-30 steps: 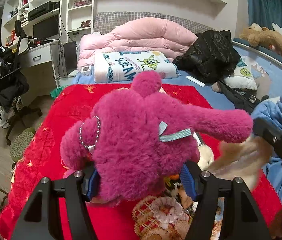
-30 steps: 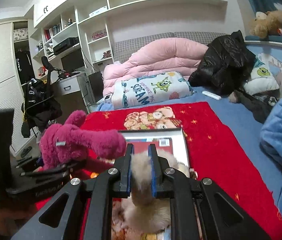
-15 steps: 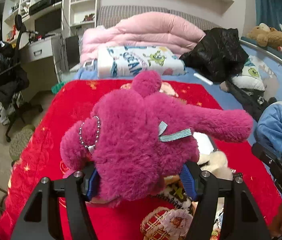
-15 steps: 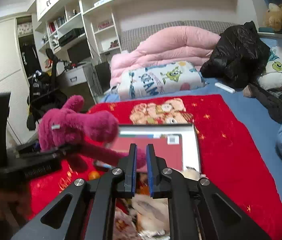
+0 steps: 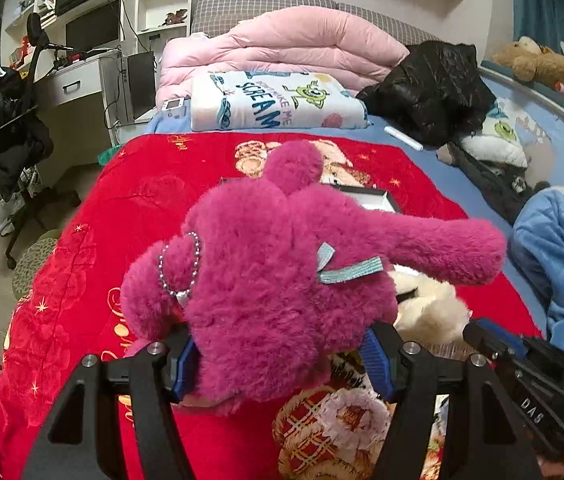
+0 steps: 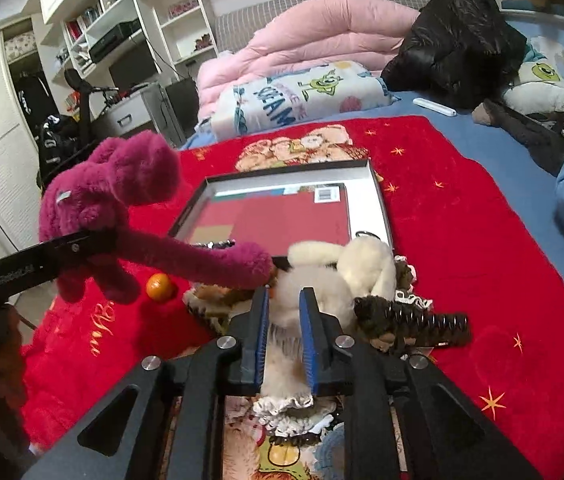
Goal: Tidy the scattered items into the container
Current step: 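Lift and carry both plushes toward the black-framed box with both grippers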
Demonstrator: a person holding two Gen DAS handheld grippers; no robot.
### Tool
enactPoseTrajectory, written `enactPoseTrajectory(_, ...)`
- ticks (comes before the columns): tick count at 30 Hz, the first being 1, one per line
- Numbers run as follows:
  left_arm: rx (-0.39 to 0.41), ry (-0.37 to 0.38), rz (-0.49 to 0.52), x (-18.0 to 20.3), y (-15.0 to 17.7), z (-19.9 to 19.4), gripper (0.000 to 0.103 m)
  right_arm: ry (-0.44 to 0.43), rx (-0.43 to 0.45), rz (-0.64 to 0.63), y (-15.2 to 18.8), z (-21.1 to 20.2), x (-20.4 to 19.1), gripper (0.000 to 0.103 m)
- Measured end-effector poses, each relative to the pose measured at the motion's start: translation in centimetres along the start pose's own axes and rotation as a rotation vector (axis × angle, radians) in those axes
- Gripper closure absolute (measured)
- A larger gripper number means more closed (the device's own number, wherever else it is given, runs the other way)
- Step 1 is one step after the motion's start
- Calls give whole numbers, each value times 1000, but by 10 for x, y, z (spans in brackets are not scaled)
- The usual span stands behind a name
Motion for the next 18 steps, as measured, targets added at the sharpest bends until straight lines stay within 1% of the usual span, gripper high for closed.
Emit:
enactPoseTrajectory(2,-10,-1,4,0,8,0,35,4,-8,9,3,2,3,79)
enactPoseTrajectory(5,-27,6,7,2,17,-2,35,14,-16,17,4,3,7,79)
enactPoseTrajectory(10,-60,-4,12,7,39,-5,35,35,-30,17,7,3,11,78)
enactPoseTrajectory(11,-65,-3,17,9,42,-3,35,38,-35,18,8,4,11,77)
enactPoseTrajectory(13,-71,-4,29,12,47,-2,35,48,-47,22,11,5,13,69)
enactPoseTrajectory(18,-81,2,30,14,53,0,35,70,-85,21,24,13,16,65)
Point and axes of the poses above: each gripper's, at about its wrist camera, not at the fingertips, and z roughly the way its jaws point, x to its right, y to its underside, the point moved 8 cm from there along z, roughly the way its jaws point, and after that the axes turned 13 degrees about x, right-handed, at the moved point
